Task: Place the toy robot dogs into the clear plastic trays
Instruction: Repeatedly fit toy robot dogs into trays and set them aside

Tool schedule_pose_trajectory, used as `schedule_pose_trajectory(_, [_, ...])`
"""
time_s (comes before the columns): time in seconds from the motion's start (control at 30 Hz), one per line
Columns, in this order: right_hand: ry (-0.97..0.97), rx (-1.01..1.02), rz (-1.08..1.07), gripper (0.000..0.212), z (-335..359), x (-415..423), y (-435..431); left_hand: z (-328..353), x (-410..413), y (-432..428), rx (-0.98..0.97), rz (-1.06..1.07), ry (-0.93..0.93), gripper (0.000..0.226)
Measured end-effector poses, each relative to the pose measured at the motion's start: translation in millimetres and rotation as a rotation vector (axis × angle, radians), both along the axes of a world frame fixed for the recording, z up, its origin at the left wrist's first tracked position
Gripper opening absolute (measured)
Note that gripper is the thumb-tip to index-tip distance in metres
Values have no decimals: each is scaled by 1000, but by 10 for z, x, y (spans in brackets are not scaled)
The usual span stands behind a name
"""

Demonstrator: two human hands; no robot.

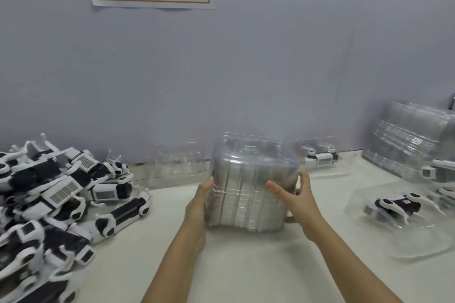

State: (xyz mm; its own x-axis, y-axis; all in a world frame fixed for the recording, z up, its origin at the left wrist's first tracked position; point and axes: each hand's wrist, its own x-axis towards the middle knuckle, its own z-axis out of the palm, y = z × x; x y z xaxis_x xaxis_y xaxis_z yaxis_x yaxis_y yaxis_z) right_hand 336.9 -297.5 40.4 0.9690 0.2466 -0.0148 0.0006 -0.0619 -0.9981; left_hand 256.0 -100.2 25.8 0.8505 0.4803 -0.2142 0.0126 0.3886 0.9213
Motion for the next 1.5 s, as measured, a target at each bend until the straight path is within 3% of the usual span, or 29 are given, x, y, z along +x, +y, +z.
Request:
schedule_pose_trajectory(0.07, [51,98,-30,100,-42,-132,-2,-21,-130,49,-84,107,-133,73])
schedule_pose_trajectory(0.13, [162,249,-46,79,-114,-300,64,30,-242,37,-225,235,-296,90])
schedule_pose_trajectory(0.2, [267,353,-54,74,-206,-459,167,149,-306,-37,-255,302,-359,88])
schedule_pose_trajectory(0.27, [307,427,-74,84,-254,-597,266,252,-377,-165,6,341,-324,86])
schedule_pose_trajectory(0.37, [328,492,-93,82,-236,-748,339,287,-457,-390,379,444,-198,102])
schedule_pose_trajectory(0.53, [216,239,-121,73,-185,-837,223,250,-390,-464,388,443,-176,128])
schedule_pose_trajectory(0.7, [-122,-7,-294,117,-48,-772,-18,241,-330,-461,398,398,-220,113])
schedule_pose_trajectory(0.8, [-360,-69,-229,101,191,-692,-96,240,-330,-521,416,386,-226,113])
schedule_pose_trajectory(0.9, [-400,-166,-74,67,394,-563,-65,225,-343,-521,433,394,-221,114])
schedule_pose_trajectory(0.97, [-404,-233,-44,57,448,-499,-4,235,-356,-502,420,398,-209,112])
schedule_pose_trajectory(1.5, [-537,-234,-65,48,740,-202,184,224,-368,-334,356,462,-183,117])
